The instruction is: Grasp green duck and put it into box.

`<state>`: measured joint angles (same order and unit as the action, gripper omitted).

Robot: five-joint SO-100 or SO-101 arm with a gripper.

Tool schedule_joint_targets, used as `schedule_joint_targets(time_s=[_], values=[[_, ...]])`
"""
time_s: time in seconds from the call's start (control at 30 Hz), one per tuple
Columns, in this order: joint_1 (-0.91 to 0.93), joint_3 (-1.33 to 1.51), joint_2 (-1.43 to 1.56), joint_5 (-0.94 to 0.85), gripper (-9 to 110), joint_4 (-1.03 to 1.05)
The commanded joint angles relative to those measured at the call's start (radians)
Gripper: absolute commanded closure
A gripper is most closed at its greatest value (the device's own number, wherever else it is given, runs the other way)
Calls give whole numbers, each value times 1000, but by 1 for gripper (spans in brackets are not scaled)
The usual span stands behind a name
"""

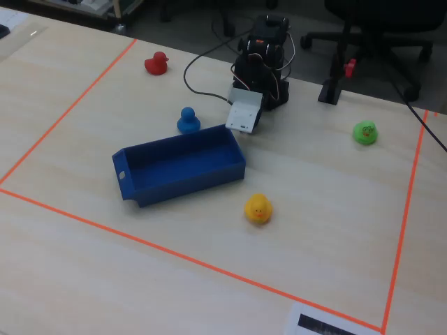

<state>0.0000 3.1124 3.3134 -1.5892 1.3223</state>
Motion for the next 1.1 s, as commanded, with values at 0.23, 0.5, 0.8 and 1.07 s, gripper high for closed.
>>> schedule_joint_targets(time_s=[0.23,0.5,0.8,1.07], values=[[-94,-540,-350,-20,91,259],[-336,-1014,-558,-121,80,413],[-815,-959,-551,-41,78,376],[-873,-966,-649,-64,73,265]])
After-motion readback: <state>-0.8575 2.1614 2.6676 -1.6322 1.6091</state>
